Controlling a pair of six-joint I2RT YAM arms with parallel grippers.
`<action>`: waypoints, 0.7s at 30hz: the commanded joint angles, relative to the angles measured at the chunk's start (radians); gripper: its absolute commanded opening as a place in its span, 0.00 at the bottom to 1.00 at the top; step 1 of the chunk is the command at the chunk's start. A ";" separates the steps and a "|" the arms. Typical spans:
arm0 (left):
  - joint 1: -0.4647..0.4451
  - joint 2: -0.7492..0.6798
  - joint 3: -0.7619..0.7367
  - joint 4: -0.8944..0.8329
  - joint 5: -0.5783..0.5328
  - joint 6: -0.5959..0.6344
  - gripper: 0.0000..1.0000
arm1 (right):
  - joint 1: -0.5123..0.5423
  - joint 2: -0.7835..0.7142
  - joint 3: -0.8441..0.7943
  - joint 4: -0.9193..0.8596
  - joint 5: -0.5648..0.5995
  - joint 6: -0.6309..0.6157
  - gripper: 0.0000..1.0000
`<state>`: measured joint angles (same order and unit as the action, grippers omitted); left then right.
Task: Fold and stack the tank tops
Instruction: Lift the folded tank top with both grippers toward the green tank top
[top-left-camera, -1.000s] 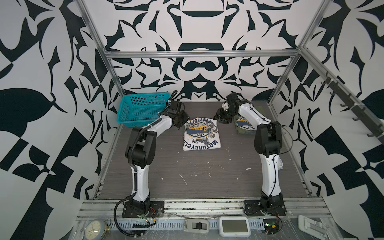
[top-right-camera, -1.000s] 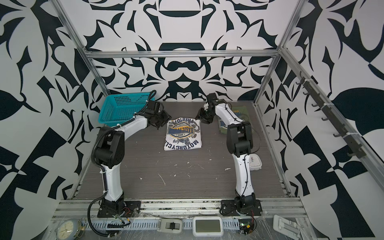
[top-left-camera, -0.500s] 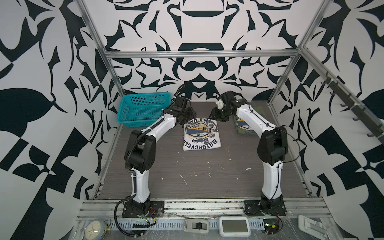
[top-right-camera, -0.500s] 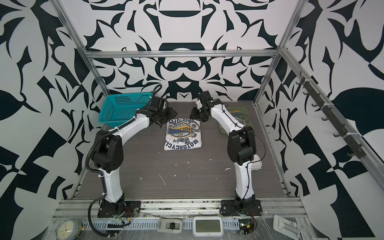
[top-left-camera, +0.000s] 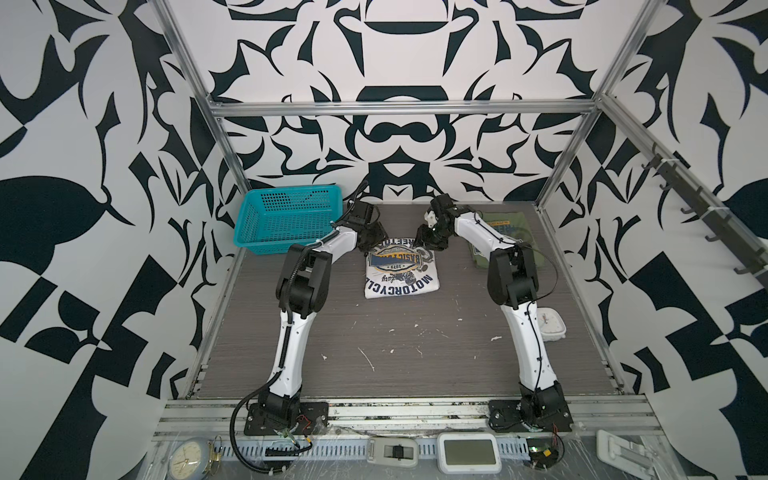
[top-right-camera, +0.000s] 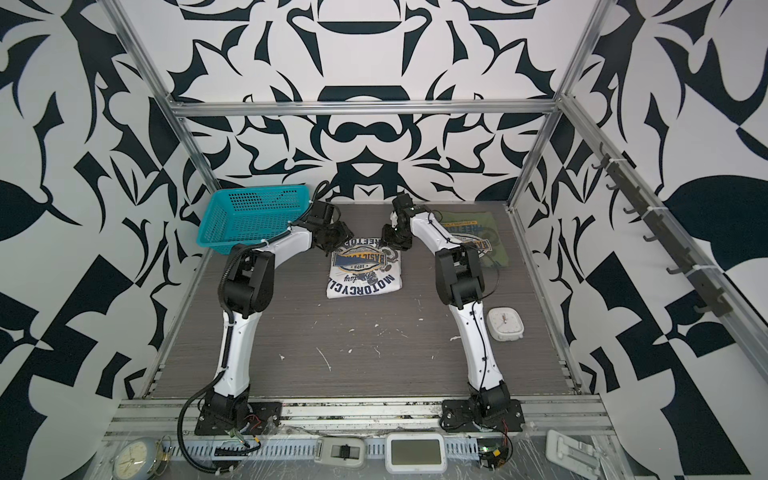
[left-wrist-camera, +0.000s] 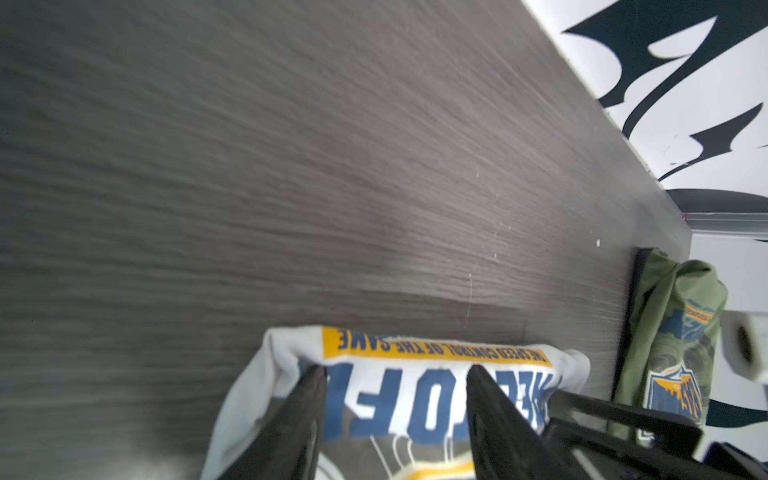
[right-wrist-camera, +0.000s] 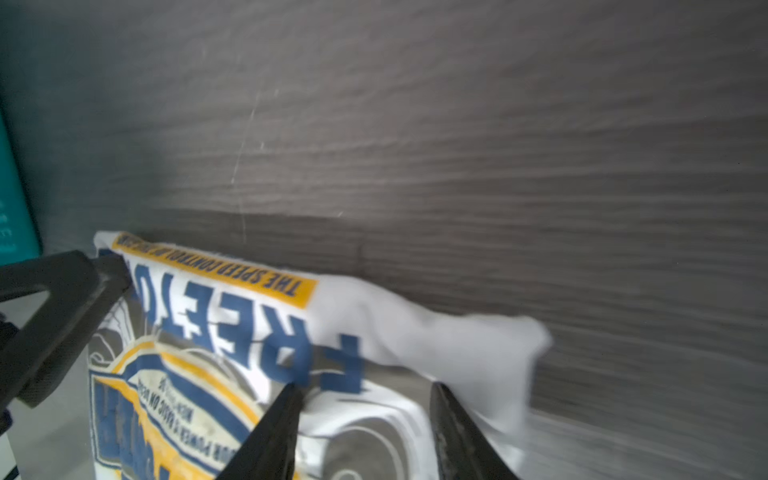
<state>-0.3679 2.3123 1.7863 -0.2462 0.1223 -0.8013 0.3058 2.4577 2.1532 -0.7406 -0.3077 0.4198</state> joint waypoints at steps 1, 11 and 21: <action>0.021 0.008 -0.002 -0.020 -0.002 0.026 0.59 | -0.033 -0.045 0.001 -0.044 0.049 -0.034 0.58; 0.017 -0.268 -0.061 -0.244 0.011 0.070 0.77 | -0.031 -0.335 -0.286 0.036 0.007 -0.014 0.92; 0.019 -0.493 -0.516 -0.062 -0.028 -0.024 0.82 | 0.013 -0.386 -0.515 0.177 -0.067 0.031 0.98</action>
<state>-0.3531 1.8061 1.3655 -0.3561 0.1108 -0.7876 0.3012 2.0628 1.6661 -0.6048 -0.3553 0.4328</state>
